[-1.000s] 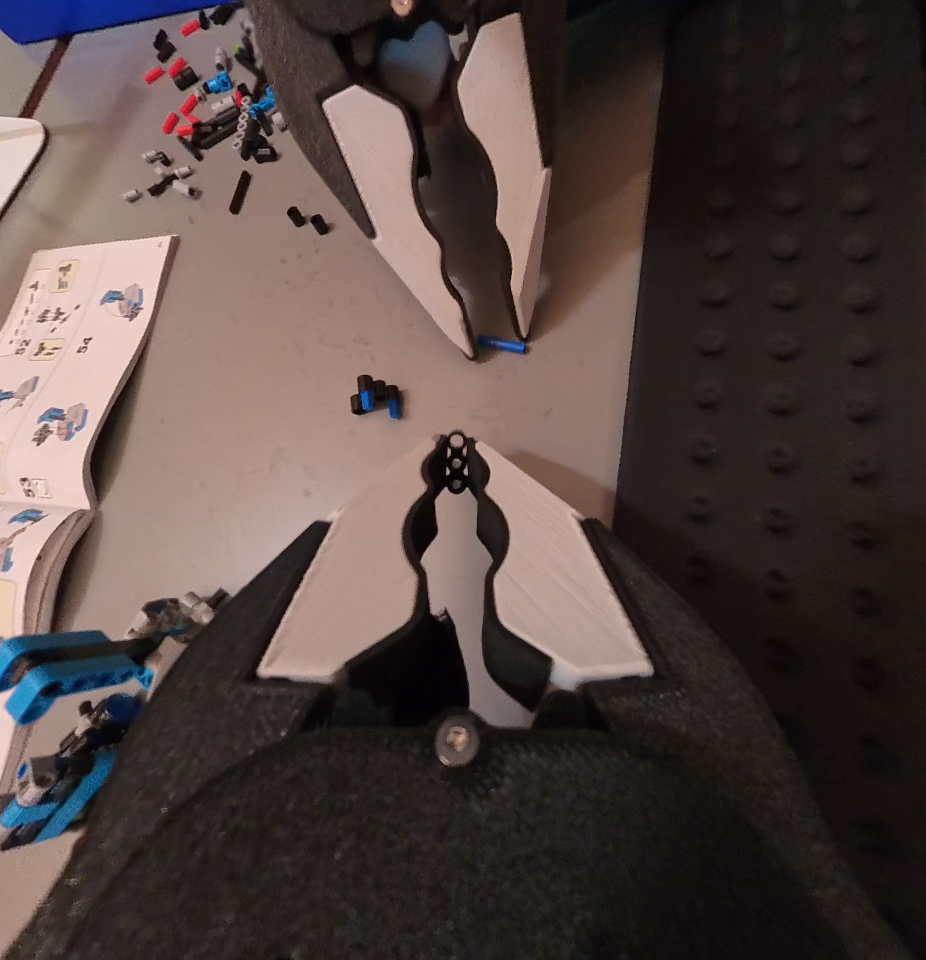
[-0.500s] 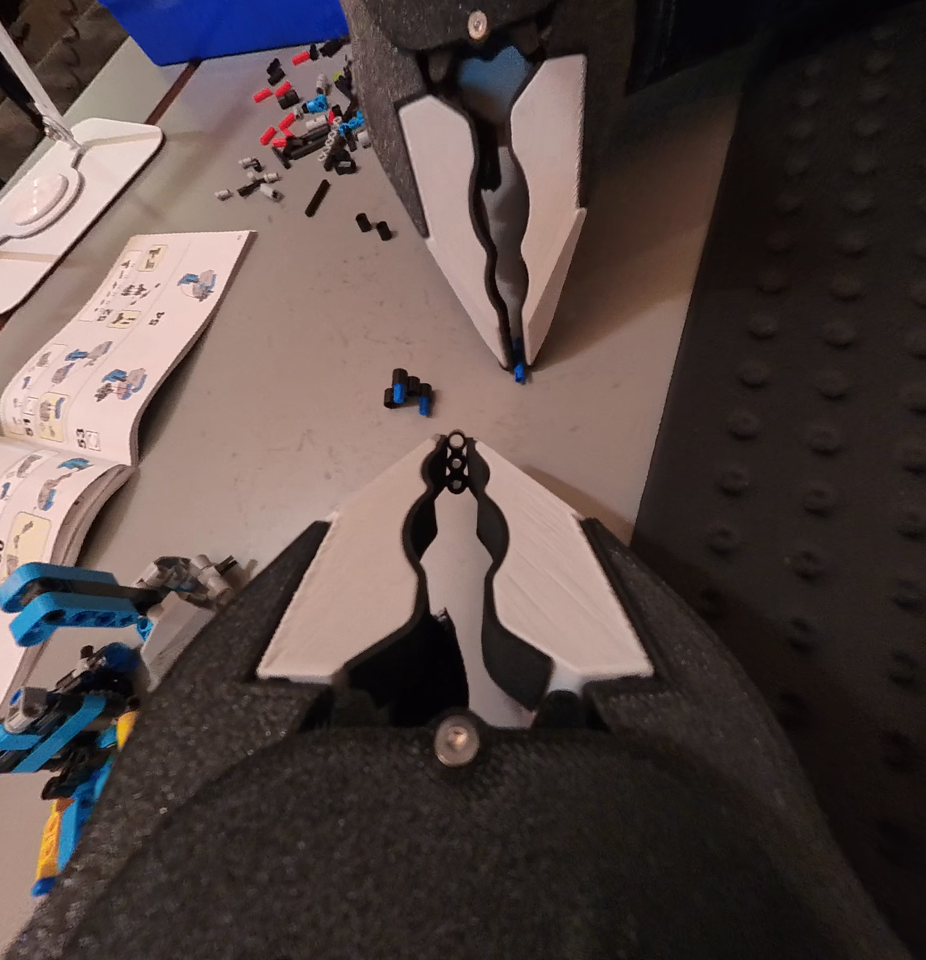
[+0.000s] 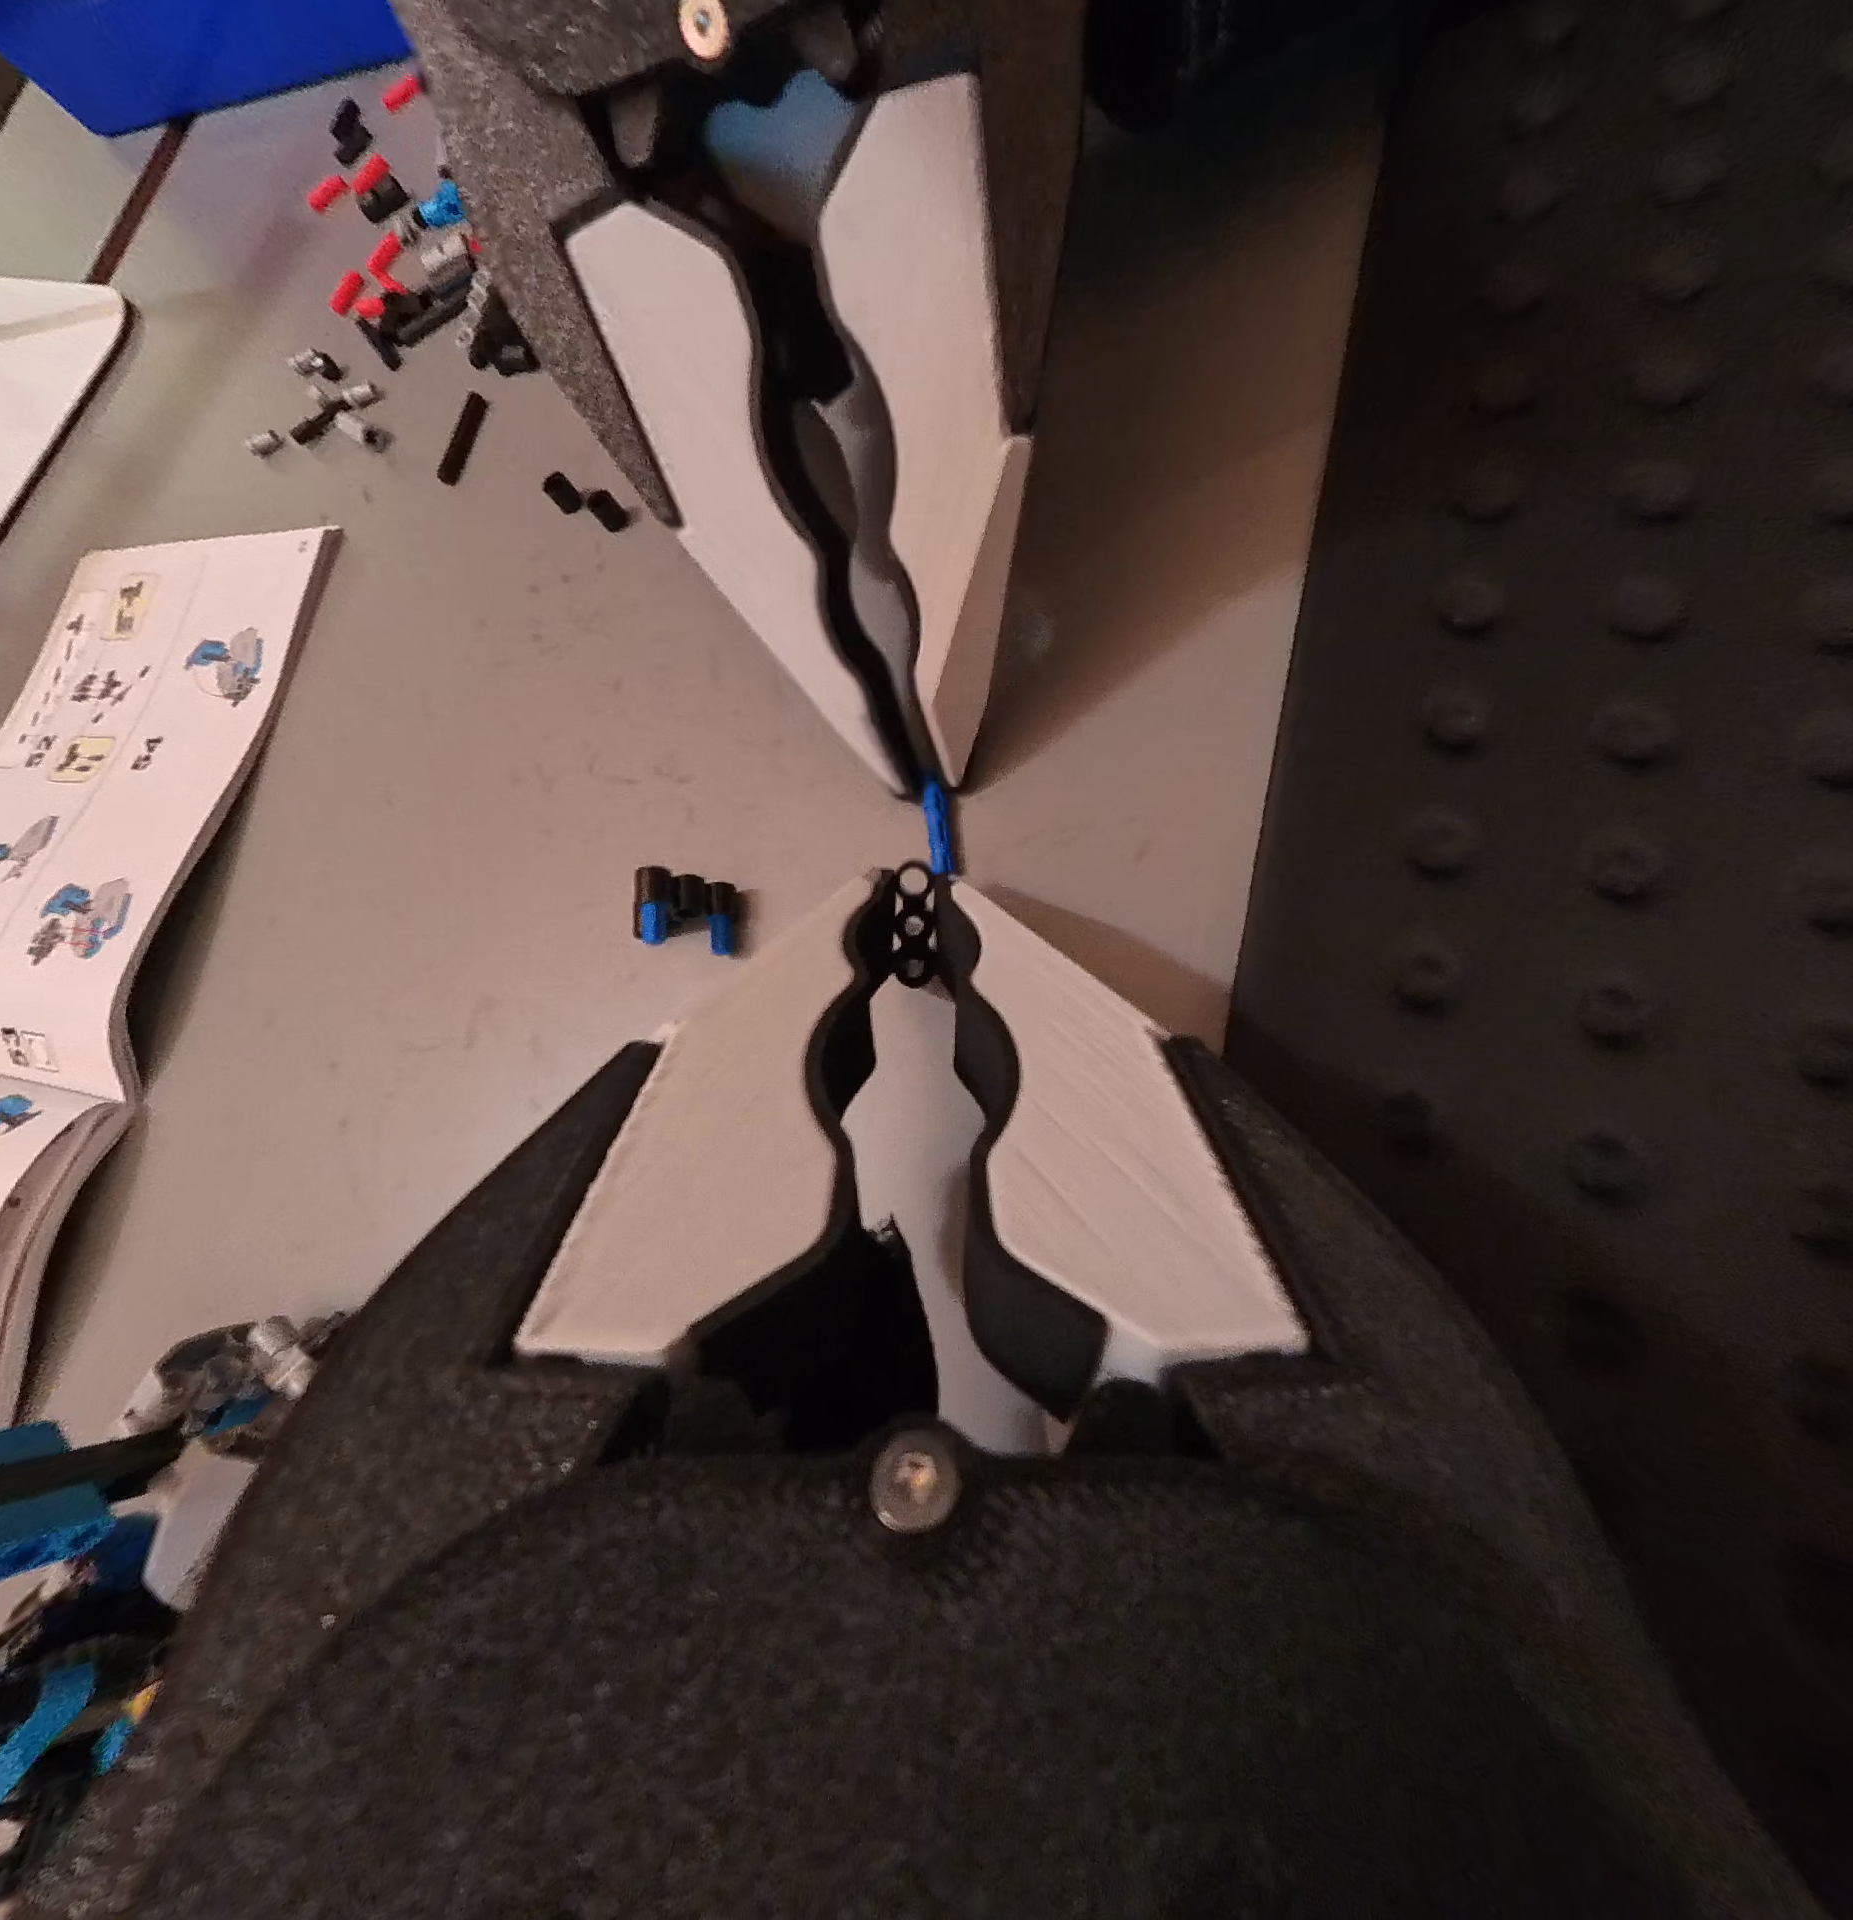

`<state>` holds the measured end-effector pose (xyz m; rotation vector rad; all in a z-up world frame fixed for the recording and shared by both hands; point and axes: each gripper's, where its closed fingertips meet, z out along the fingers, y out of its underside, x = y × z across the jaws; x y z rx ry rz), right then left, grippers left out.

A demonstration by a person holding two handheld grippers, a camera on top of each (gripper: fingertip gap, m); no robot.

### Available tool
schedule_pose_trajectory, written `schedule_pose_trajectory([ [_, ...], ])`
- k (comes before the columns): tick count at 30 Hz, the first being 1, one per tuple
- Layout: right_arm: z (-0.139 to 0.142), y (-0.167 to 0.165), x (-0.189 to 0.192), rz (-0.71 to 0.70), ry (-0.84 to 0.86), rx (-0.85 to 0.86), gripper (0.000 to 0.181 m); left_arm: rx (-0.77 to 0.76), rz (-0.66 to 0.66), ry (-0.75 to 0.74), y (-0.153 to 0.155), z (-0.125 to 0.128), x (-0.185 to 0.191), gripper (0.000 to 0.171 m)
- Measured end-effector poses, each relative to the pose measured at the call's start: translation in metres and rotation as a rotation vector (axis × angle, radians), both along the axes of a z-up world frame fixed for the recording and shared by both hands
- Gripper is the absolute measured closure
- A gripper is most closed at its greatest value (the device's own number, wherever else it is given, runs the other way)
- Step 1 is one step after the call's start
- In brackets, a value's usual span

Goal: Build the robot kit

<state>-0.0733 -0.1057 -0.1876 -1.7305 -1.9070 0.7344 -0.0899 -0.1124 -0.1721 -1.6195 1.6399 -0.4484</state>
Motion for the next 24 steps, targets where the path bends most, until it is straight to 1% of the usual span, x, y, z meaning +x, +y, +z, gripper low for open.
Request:
schedule_pose_trajectory([
  [1, -0.001, -0.003, 0.000, 0.016, -0.008, -0.022, 0.177, 0.004, 0.004, 0.004, 0.000, -0.001, 0.002, 0.164],
  [3, 0.000, -0.002, 0.000, 0.008, -0.029, -0.051, 0.177, -0.007, -0.001, -0.004, -0.002, -0.001, 0.008, 0.165],
  [5, 0.001, 0.001, -0.002, 0.001, -0.028, 0.000, 0.177, -0.003, 0.005, -0.004, -0.001, -0.001, 0.011, 0.164],
  [6, 0.004, 0.004, -0.003, -0.012, -0.016, 0.025, 0.178, 0.003, 0.009, -0.001, 0.000, -0.002, 0.012, 0.164],
  [10, 0.031, 0.000, -0.009, -0.041, 0.087, -0.017, 0.178, 0.006, 0.028, -0.005, 0.003, -0.002, 0.013, 0.164],
  [15, 0.028, -0.002, -0.006, -0.054, 0.051, 0.000, 0.178, -0.020, 0.041, -0.019, 0.005, -0.002, 0.011, 0.165],
  [17, 0.026, -0.001, -0.001, -0.062, 0.002, 0.020, 0.178, -0.021, 0.053, -0.027, 0.007, 0.000, 0.009, 0.164],
  [19, 0.026, 0.000, 0.010, -0.073, -0.082, 0.041, 0.178, -0.026, 0.066, -0.067, 0.009, 0.006, 0.007, 0.164],
  [24, 0.029, -0.006, 0.056, -0.108, -0.340, -0.022, 0.177, -0.010, 0.132, -0.194, 0.024, 0.029, -0.007, 0.164],
])
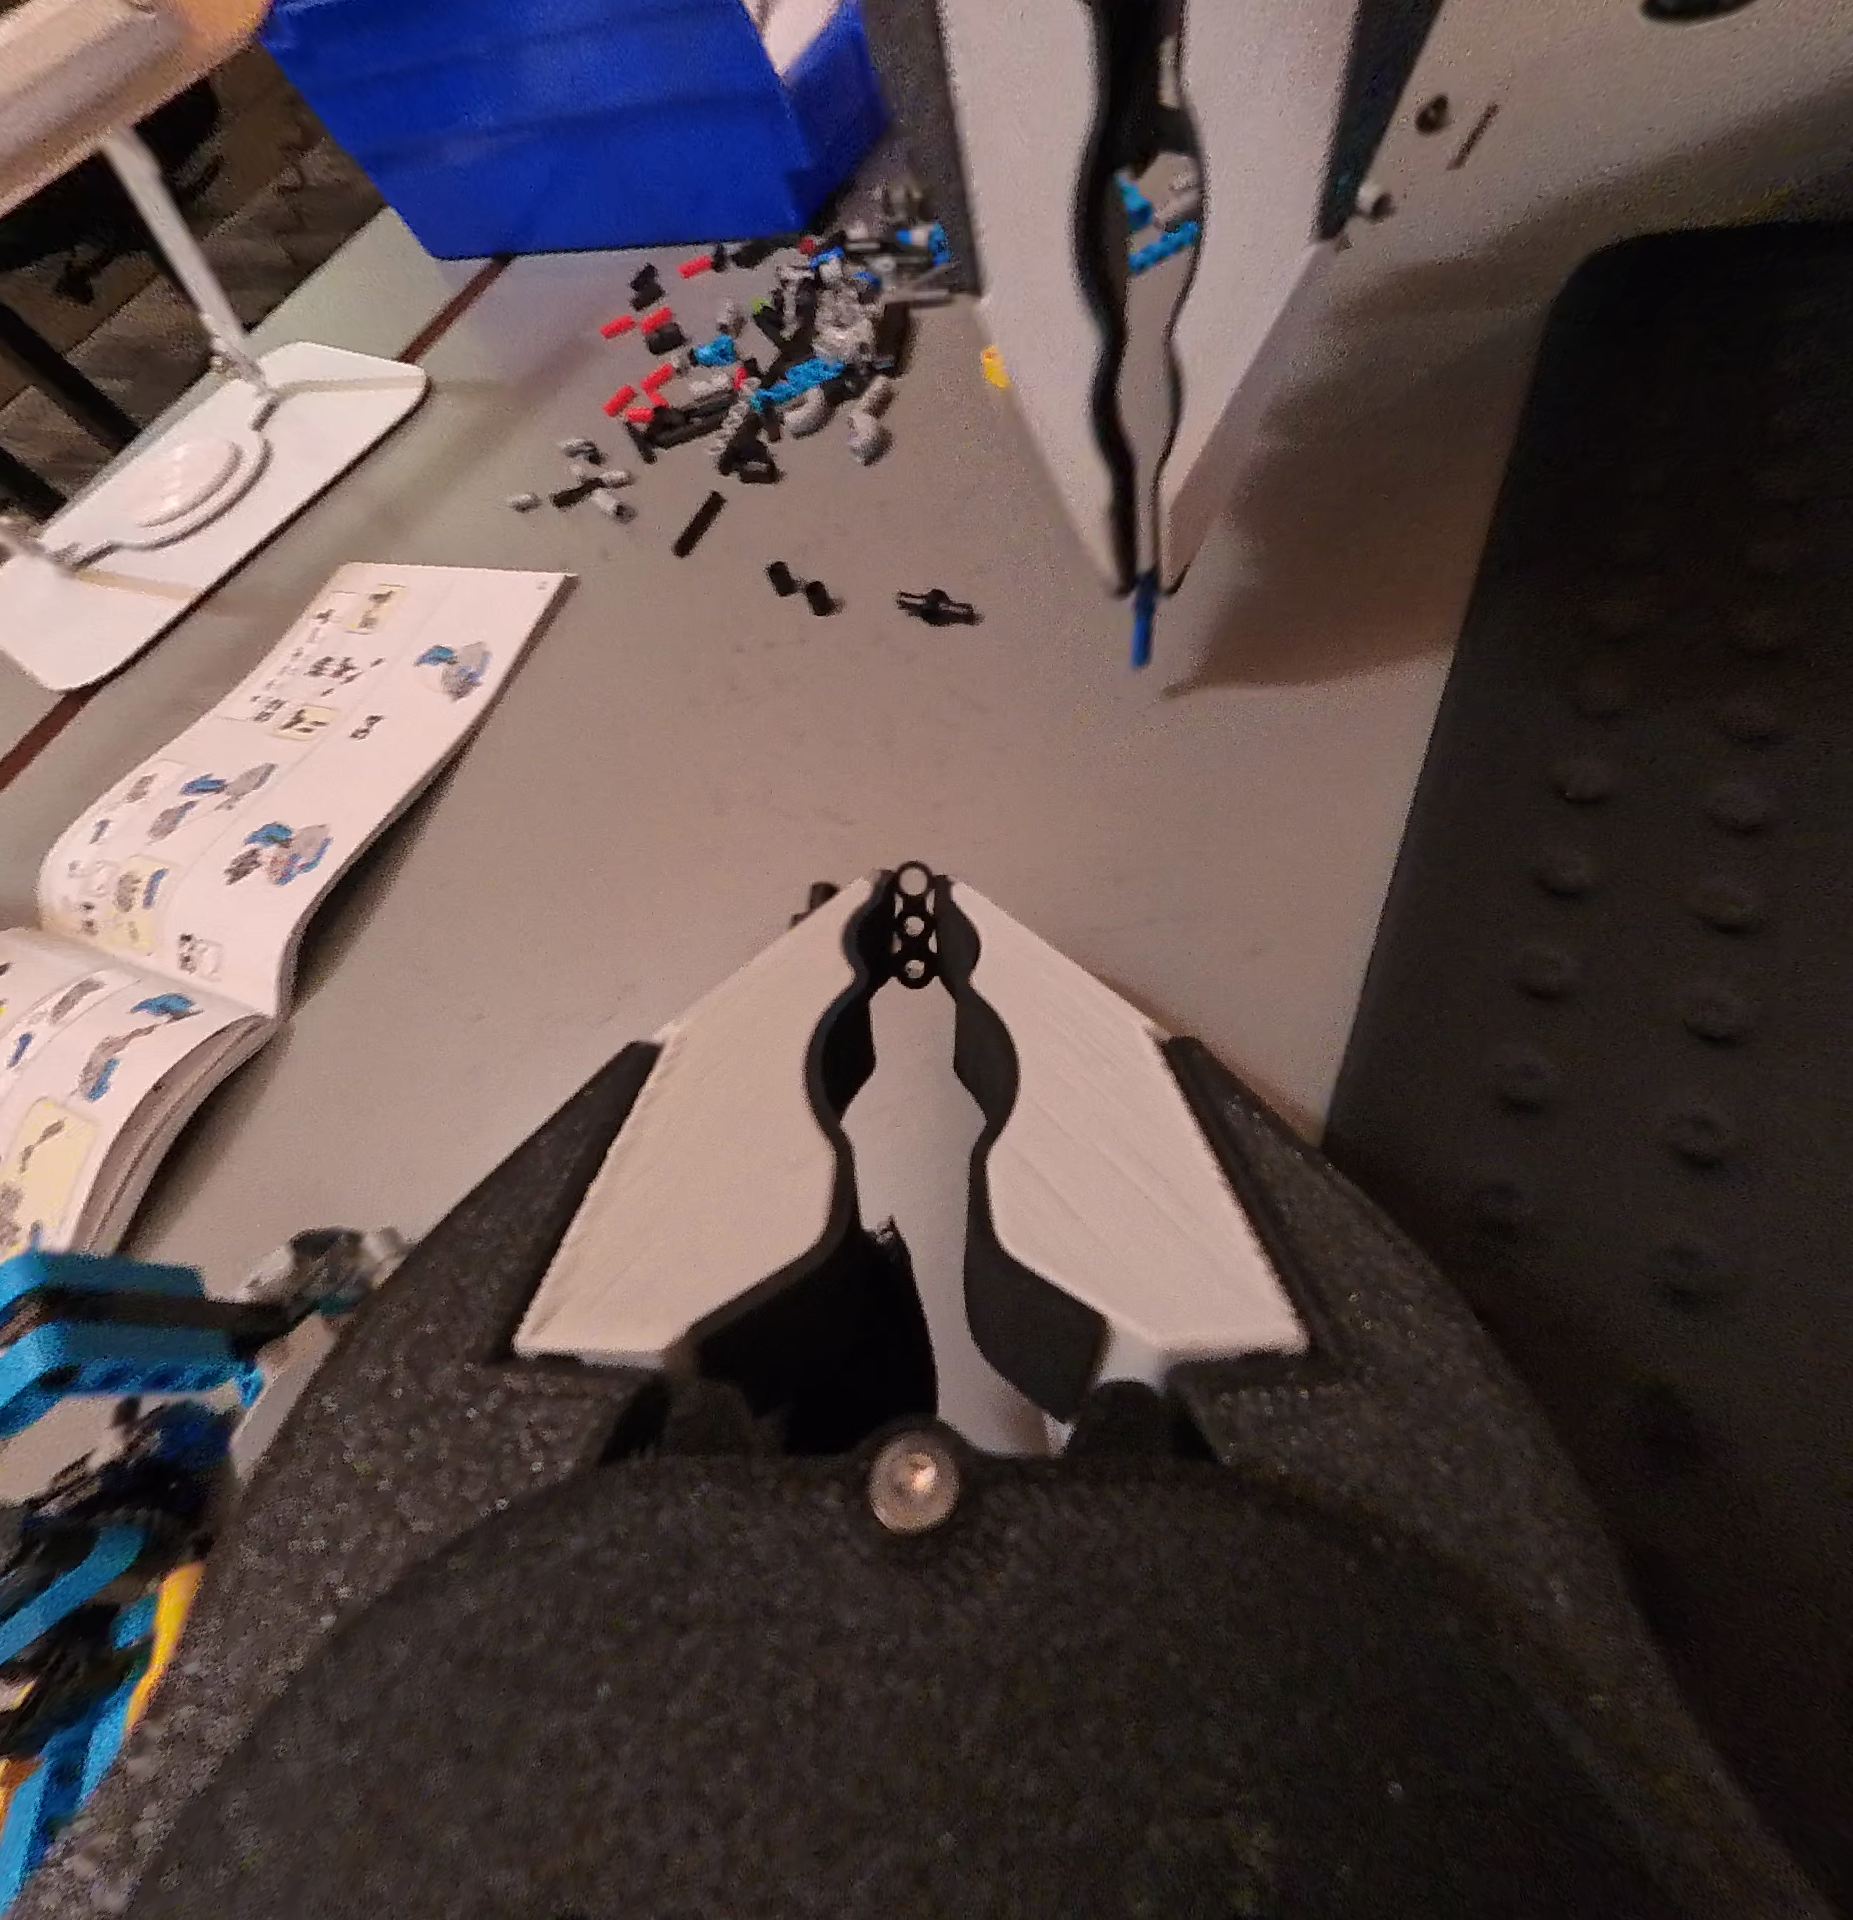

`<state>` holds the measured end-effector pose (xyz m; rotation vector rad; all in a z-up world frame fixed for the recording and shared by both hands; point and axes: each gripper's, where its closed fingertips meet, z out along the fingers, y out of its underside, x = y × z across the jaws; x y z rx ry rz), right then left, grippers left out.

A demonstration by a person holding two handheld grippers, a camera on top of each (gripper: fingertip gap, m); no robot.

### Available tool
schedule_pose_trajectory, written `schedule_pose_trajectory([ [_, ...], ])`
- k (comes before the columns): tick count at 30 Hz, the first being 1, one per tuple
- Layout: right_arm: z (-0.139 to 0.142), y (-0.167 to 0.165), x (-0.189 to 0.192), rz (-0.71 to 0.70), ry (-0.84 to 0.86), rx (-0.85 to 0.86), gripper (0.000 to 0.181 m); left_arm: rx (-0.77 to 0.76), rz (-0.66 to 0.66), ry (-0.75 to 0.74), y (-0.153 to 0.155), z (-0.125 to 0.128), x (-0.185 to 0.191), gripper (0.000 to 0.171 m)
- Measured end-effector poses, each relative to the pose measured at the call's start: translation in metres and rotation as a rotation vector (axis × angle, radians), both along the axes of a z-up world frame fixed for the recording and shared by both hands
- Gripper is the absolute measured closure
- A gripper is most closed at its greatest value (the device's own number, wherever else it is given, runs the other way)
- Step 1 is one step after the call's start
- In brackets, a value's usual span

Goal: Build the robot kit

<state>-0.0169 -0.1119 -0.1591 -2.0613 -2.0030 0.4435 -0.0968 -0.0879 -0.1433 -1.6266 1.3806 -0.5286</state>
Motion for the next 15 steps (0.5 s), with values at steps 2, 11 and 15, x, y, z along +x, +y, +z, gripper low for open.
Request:
schedule_pose_trajectory([
  [2, 0.001, 0.001, 0.020, -0.024, -0.085, -0.001, 0.177, 0.006, 0.030, -0.023, 0.007, 0.003, -0.009, 0.164],
  [11, -0.006, 0.004, 0.063, -0.057, -0.261, 0.010, 0.177, 0.139, 0.026, 0.016, 0.011, 0.005, -0.025, 0.164],
  [15, -0.010, 0.005, 0.071, -0.071, -0.294, -0.010, 0.177, 0.144, 0.018, 0.041, 0.008, 0.000, -0.024, 0.164],
])
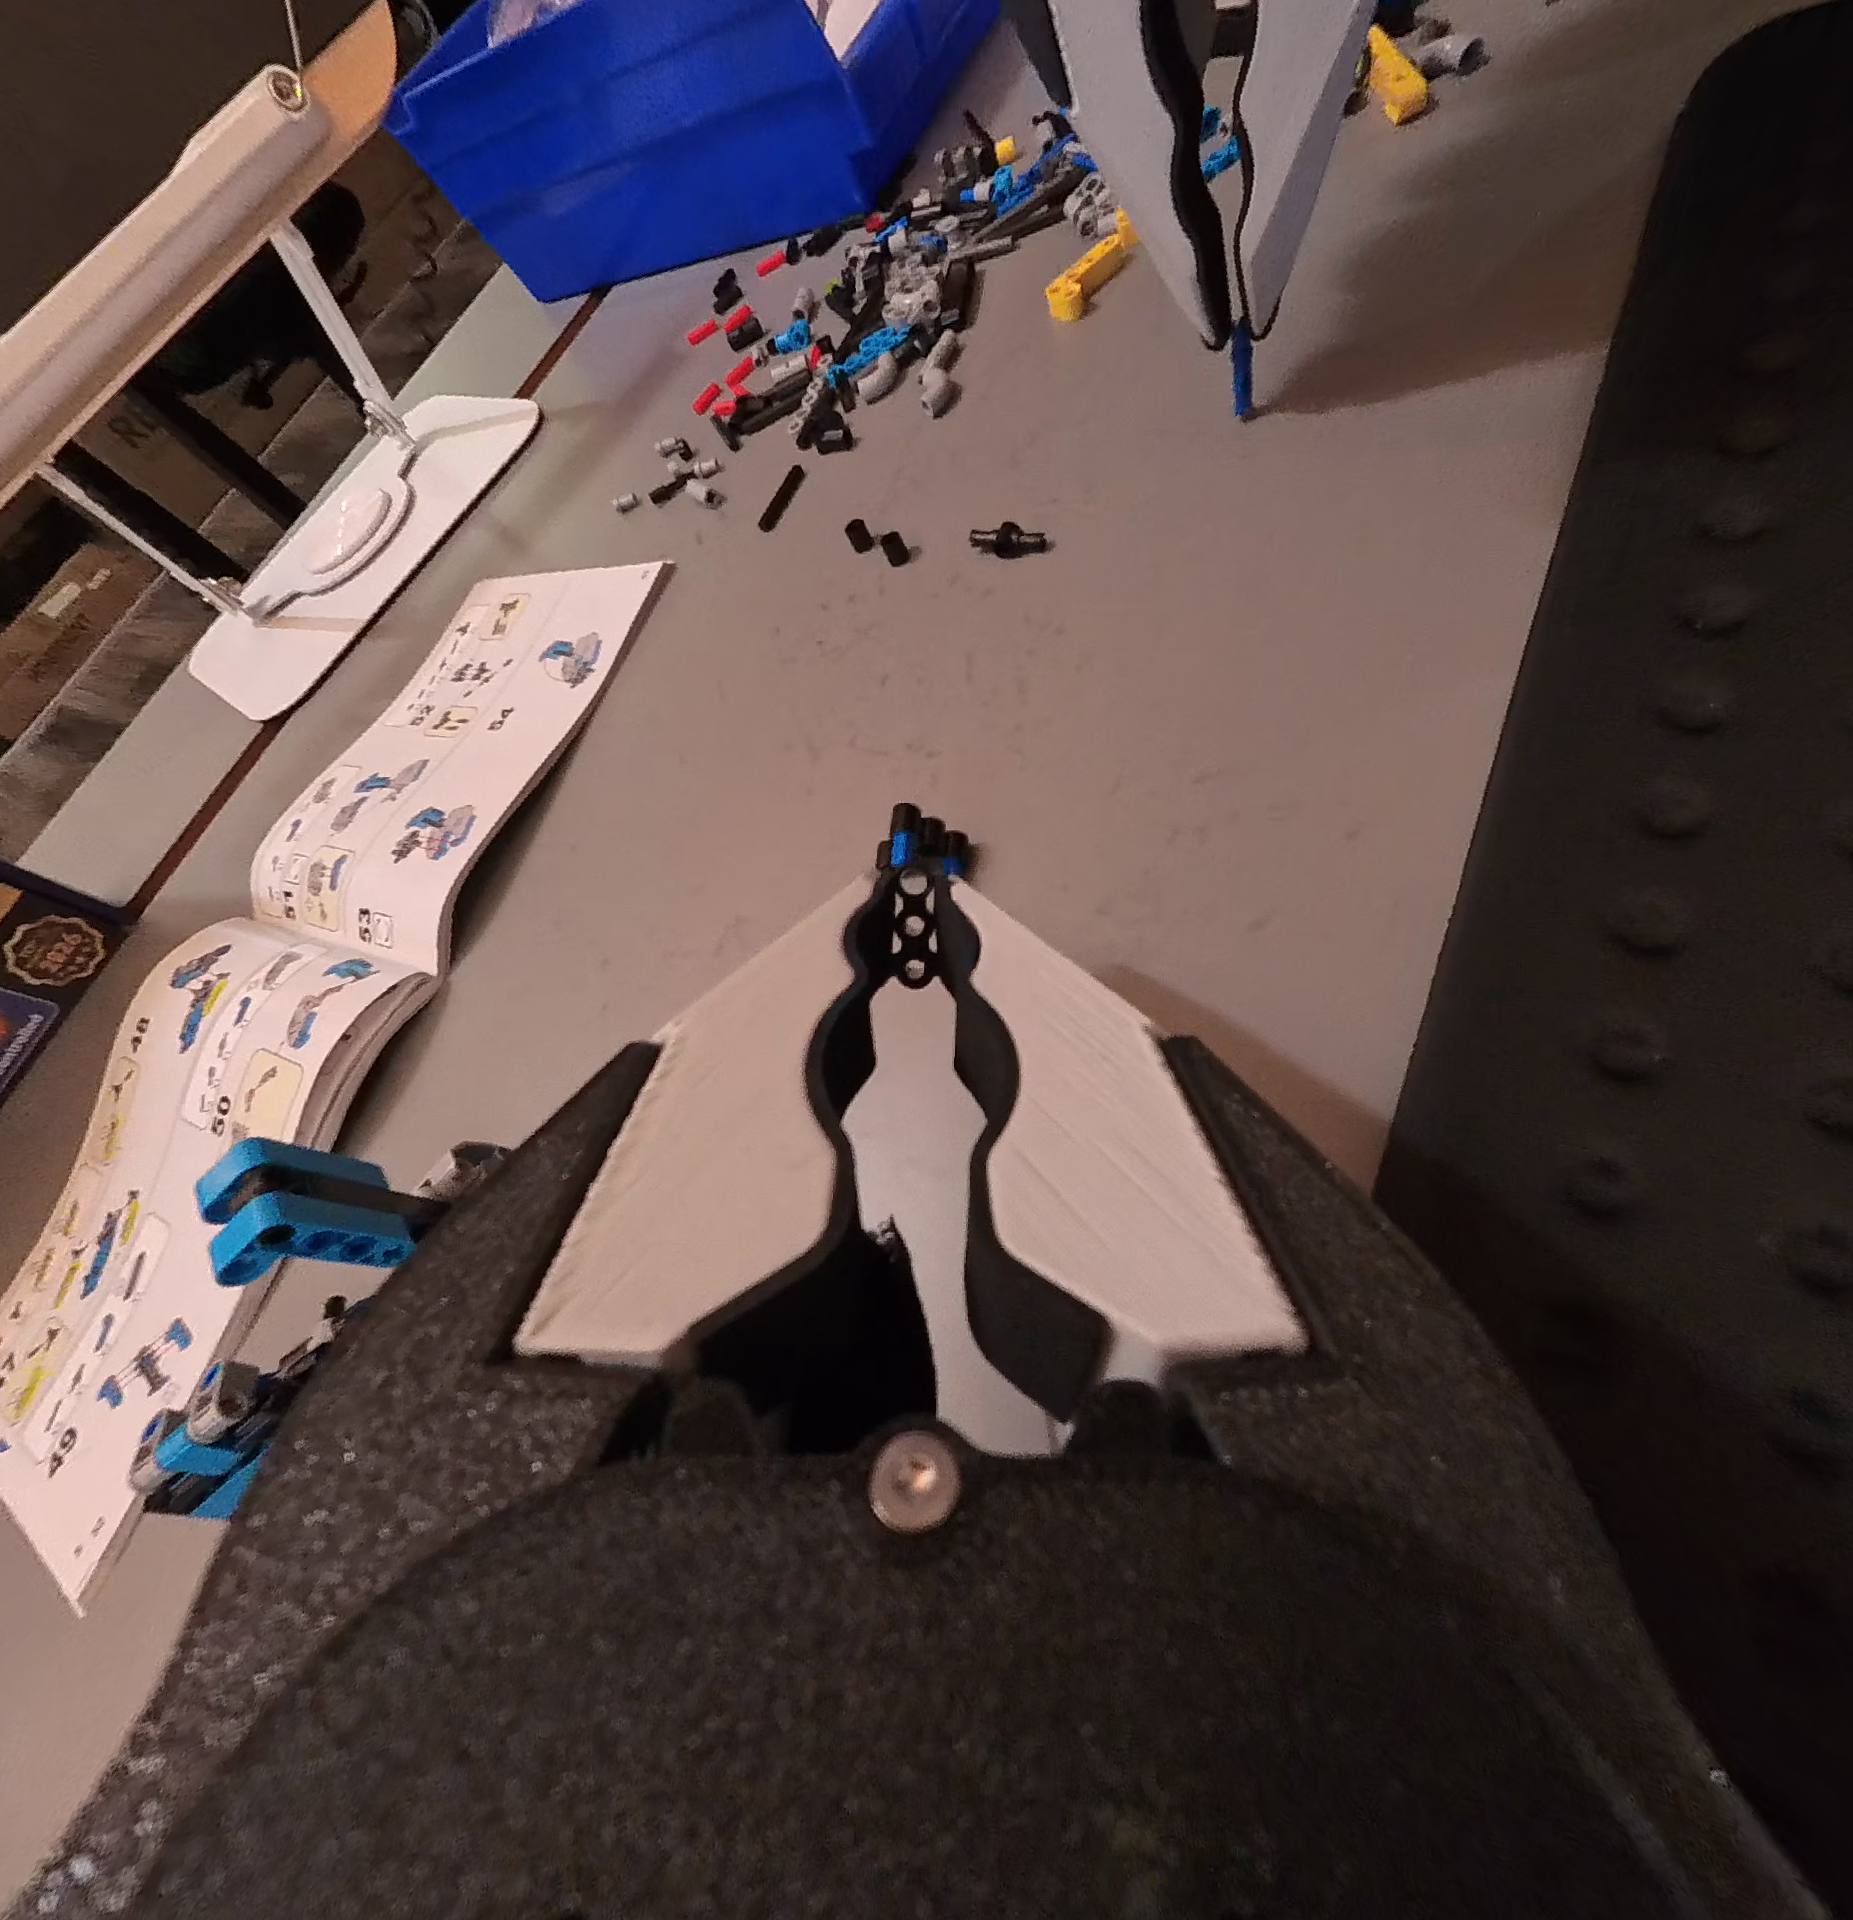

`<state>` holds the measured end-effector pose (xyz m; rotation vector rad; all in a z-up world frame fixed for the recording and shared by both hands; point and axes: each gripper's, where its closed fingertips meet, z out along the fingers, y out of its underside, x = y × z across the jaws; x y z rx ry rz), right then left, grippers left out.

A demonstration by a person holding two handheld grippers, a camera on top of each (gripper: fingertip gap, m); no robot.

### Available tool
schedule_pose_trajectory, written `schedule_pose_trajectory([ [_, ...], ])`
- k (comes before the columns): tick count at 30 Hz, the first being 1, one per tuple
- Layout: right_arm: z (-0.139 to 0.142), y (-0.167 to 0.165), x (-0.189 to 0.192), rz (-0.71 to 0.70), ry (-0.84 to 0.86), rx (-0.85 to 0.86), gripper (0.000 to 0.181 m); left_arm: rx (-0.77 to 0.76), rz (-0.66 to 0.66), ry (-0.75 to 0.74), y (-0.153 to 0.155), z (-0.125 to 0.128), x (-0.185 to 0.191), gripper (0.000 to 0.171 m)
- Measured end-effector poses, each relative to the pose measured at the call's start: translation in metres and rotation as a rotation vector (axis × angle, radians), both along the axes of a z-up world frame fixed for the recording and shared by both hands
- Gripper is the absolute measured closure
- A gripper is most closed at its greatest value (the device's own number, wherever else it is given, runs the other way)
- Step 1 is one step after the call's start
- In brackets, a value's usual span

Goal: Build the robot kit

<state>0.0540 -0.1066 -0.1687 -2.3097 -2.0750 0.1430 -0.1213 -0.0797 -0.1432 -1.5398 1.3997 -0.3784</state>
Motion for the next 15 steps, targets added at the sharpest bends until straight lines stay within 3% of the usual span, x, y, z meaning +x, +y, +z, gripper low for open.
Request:
schedule_pose_trajectory([
  [15, -0.0036, -0.0016, -0.0040, 0.016, -0.023, -0.010, 0.175, -0.005, -0.010, 0.010, -0.0030, -0.0025, 0.0011, 0.164],
])
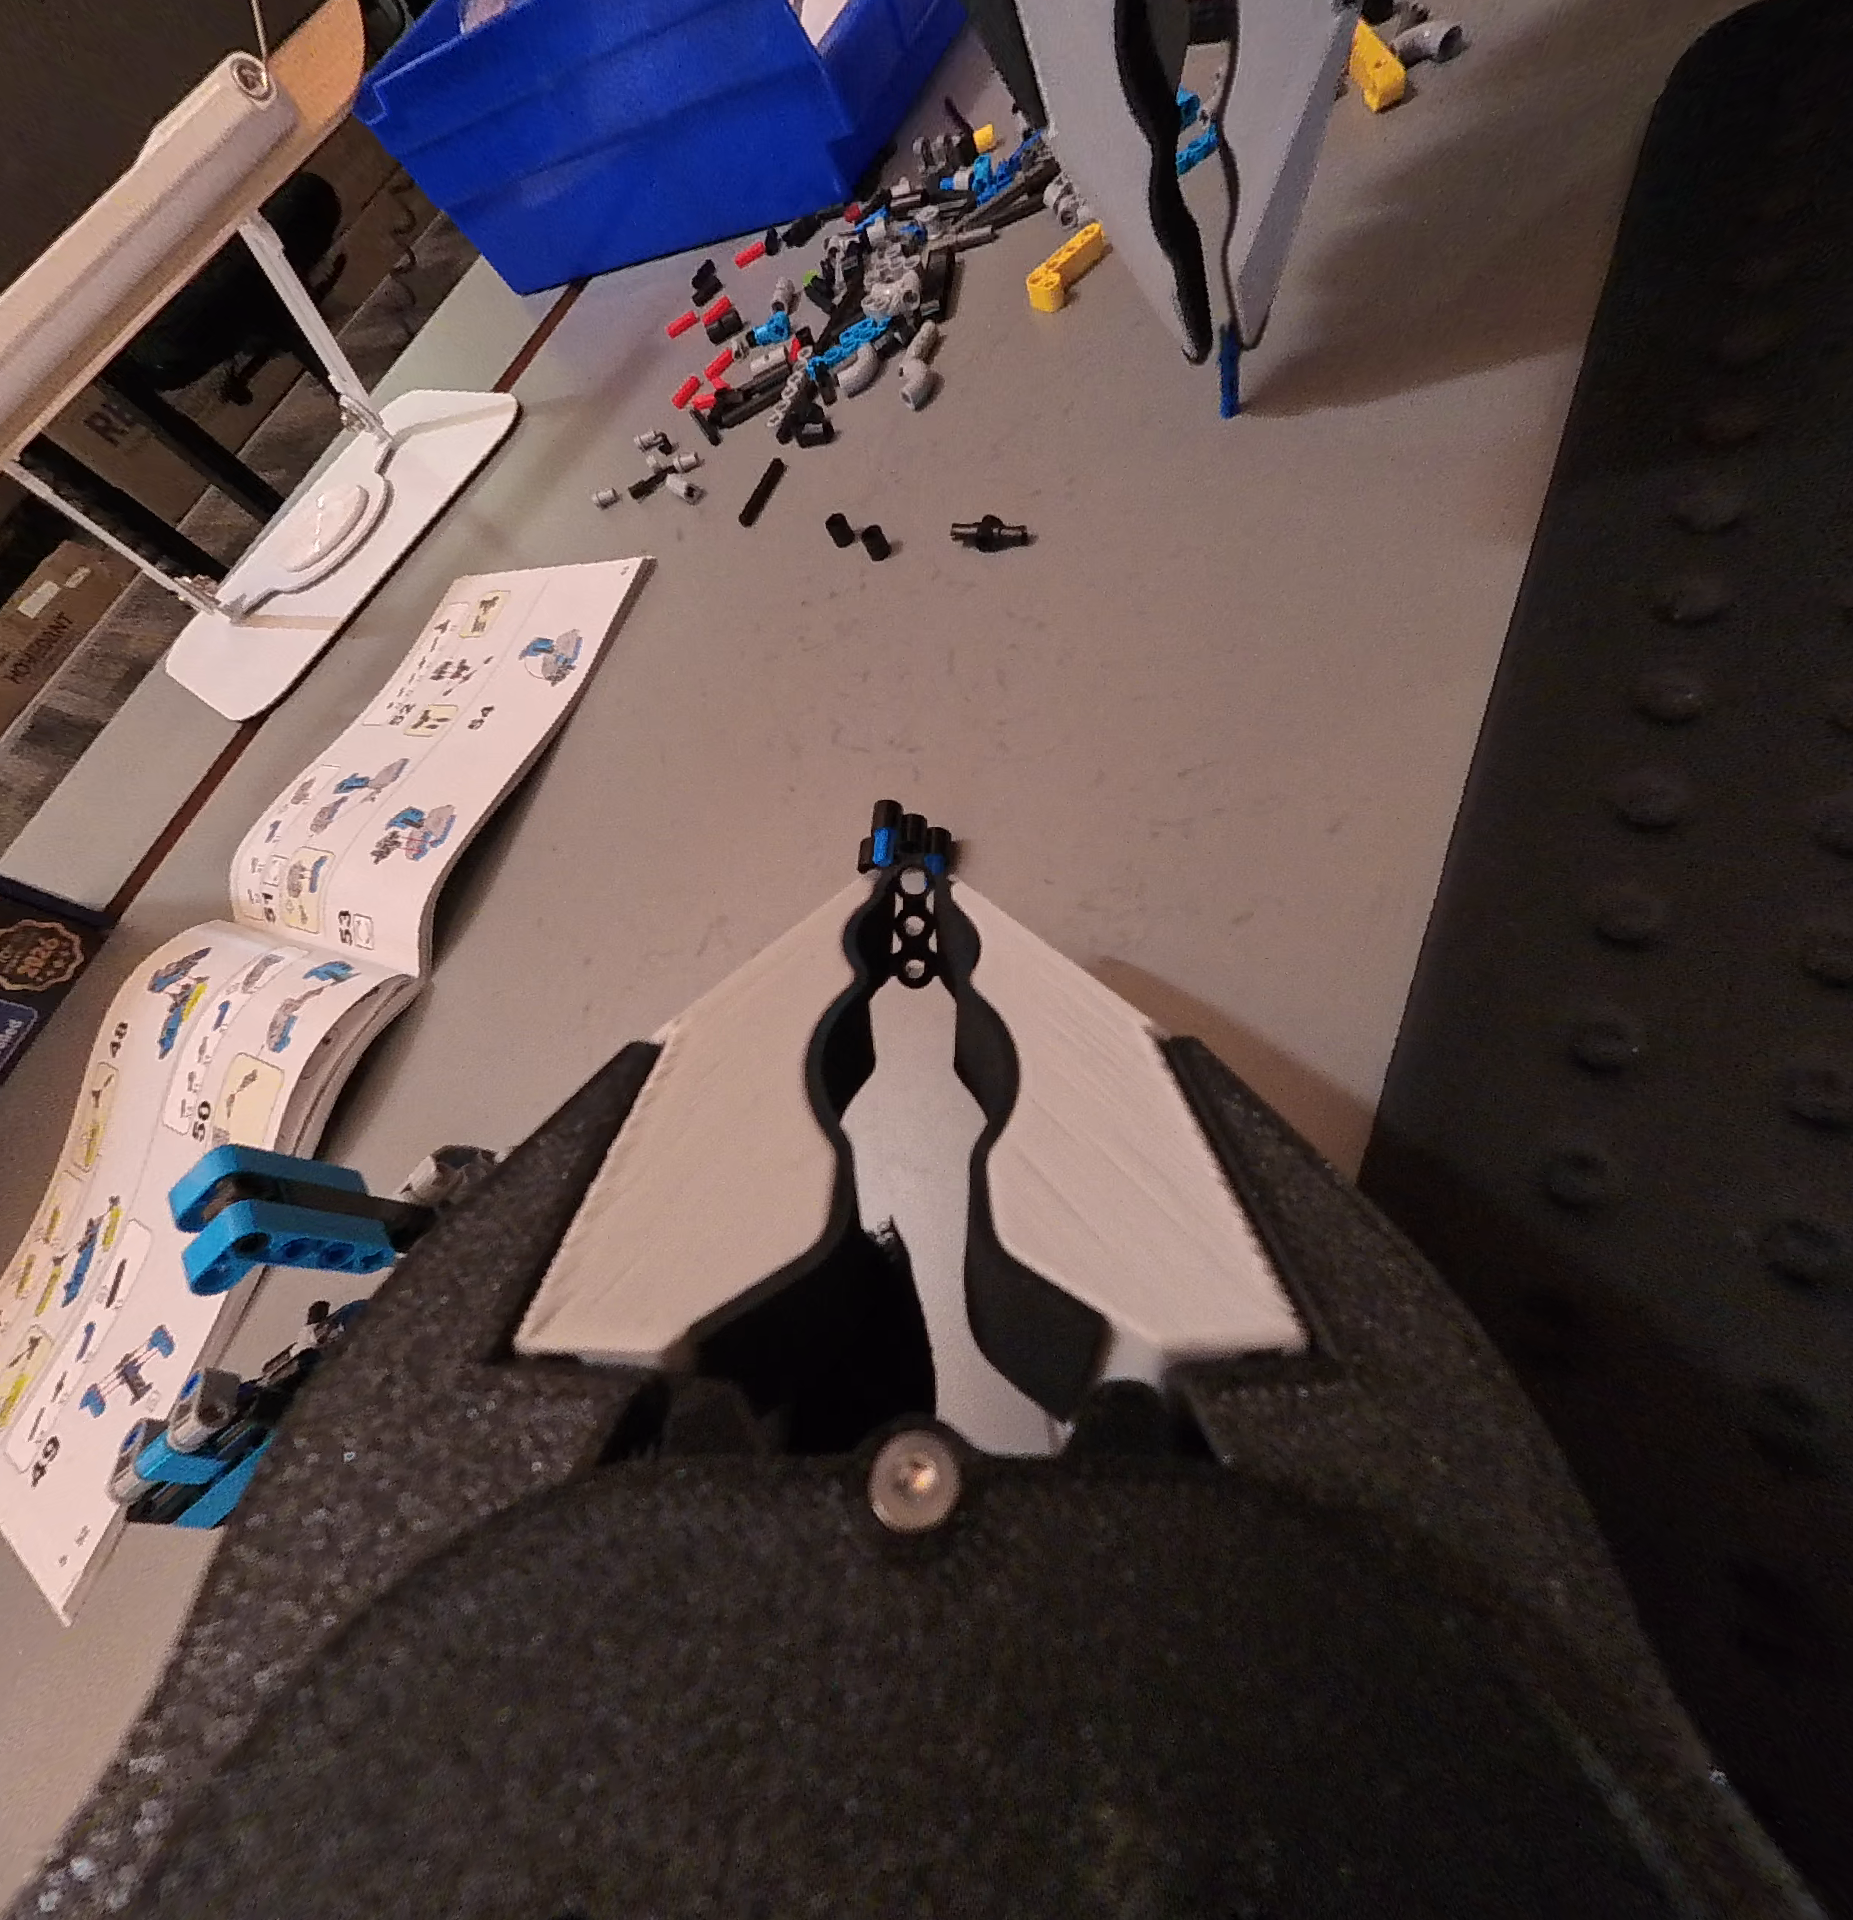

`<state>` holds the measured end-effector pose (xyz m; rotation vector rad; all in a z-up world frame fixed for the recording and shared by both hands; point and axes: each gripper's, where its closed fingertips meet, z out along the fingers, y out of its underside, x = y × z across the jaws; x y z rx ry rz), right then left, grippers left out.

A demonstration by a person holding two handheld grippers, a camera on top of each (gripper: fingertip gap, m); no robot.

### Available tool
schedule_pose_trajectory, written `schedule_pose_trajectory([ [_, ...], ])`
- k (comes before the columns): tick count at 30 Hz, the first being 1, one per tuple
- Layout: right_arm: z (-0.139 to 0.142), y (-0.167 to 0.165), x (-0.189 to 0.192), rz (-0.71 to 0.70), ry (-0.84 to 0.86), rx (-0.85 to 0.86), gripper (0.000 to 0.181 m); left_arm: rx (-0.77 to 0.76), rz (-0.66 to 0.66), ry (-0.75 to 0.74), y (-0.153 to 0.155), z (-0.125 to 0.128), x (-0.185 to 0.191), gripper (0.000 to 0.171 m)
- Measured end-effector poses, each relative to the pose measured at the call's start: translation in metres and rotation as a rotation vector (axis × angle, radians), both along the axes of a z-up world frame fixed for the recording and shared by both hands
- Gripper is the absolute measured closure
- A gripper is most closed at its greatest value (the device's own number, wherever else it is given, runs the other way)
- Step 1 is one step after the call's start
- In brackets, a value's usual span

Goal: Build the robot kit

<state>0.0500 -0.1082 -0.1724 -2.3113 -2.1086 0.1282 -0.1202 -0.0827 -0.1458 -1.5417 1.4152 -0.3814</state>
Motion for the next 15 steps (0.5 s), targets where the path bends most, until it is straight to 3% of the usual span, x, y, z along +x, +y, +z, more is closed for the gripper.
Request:
schedule_pose_trajectory([
  [15, -0.0065, 0.0007, 0.0023, -0.003, 0.001, 0.004, 0.174, 0.006, -0.002, 0.010, -0.0004, -0.0015, 0.0002, 0.164],
])
